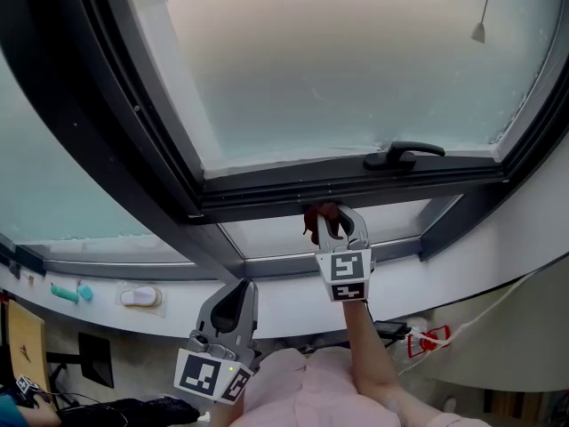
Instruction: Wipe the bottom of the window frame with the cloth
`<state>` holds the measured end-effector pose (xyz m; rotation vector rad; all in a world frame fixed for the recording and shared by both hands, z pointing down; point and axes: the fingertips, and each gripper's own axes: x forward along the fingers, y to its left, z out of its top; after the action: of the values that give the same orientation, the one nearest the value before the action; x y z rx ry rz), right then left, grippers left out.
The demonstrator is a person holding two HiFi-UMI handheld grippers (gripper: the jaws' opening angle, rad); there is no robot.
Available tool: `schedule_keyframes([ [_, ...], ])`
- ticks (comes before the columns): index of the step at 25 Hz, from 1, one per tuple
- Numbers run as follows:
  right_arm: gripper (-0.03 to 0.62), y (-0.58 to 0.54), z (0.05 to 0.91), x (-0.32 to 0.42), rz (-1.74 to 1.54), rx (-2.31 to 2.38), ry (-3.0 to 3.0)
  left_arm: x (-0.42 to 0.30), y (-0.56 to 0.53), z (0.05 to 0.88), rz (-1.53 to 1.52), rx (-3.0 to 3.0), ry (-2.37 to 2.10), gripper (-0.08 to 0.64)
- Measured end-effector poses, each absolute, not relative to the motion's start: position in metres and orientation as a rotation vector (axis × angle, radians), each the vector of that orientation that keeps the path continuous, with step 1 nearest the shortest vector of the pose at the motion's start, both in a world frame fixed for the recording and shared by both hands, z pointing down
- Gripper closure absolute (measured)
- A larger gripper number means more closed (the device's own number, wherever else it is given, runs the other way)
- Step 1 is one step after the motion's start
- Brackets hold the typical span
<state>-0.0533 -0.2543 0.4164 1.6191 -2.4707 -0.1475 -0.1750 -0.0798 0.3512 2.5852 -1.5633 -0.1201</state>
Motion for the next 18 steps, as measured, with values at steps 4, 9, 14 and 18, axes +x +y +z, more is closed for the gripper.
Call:
schedule_keyframes([
  [4,0.532,-0.257,0.416,-0.037,-0.143,1.641,-2.458,-0.164,-0.082,0.352,-0.121,2.588,-1.555,0.565],
  [9,0.532,-0.259,0.416,-0.018,-0.134,1.668,-2.448,-0.153,-0.084,0.352,-0.121,2.592,-1.549,0.565],
  [14,0.532,-0.26,0.416,-0.005,-0.13,1.684,-2.441,-0.145,-0.087,0.351,-0.123,2.594,-1.551,0.565],
  [18,0.532,-0.261,0.416,0.005,-0.123,1.7,-2.432,-0.138,-0.089,0.35,-0.12,2.599,-1.542,0.565],
])
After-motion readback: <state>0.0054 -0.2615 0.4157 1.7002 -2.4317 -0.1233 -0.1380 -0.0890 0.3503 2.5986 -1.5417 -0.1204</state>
